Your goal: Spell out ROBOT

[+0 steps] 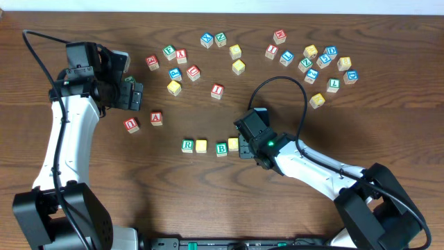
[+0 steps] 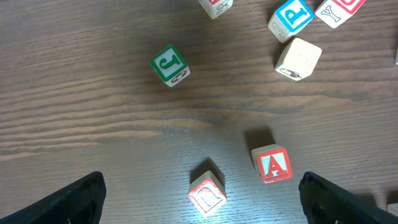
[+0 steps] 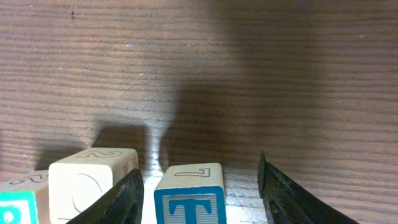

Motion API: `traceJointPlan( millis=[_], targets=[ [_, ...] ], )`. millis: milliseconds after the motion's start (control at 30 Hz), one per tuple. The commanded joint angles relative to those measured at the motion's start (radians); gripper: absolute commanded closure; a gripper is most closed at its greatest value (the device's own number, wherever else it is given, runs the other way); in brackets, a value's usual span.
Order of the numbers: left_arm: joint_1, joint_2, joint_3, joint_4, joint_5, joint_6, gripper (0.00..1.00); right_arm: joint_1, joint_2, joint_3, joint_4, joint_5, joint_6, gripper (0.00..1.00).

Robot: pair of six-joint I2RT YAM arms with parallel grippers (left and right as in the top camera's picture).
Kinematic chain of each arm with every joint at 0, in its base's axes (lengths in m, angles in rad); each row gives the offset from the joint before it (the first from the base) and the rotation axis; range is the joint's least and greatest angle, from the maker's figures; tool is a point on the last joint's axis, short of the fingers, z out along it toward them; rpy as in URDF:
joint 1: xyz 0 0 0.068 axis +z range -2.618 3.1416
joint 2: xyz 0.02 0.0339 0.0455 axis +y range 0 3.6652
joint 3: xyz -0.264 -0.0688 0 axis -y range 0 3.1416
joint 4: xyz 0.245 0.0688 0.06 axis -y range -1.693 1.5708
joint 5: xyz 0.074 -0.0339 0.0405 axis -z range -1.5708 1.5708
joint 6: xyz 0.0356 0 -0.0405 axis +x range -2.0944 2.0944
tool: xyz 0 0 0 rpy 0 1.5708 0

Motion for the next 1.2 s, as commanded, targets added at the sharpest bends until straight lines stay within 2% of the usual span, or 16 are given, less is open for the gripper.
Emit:
traceJointPlan(
  millis=[0,233,567,800,1033,1167],
  targets=[
    [-0.001,0.011,0.022,-0.003,0.012,0.006,0.02,-0.003,-0.026,0.016,-0.001,0.046,-0.012,0.45],
    [-0.001,0.011,0.022,-0.003,0.012,0.006,0.02,-0.003,-0.045,0.019,0.003,0.071,-0.024,0.45],
    [-0.001,0.011,0.022,-0.003,0.012,0.006,0.02,-0.003,-0.074,0.05,0.003,0.085,-0.076,0.54],
    [-0.001,0.011,0.022,-0.003,0.012,0.006,0.02,-0.001,-0.128,0.061,-0.003,0.081,-0.092,0.66],
    [-0.001,0.011,0.022,-0.003,0.012,0.006,0.03,0.046,-0.216,0.061,-0.036,0.08,-0.101,0.86],
    [-0.001,0.011,0.022,-0.003,0.012,0.006,0.02,0.096,-0.222,0.06,-0.059,0.055,-0.102,0.89]
  ],
)
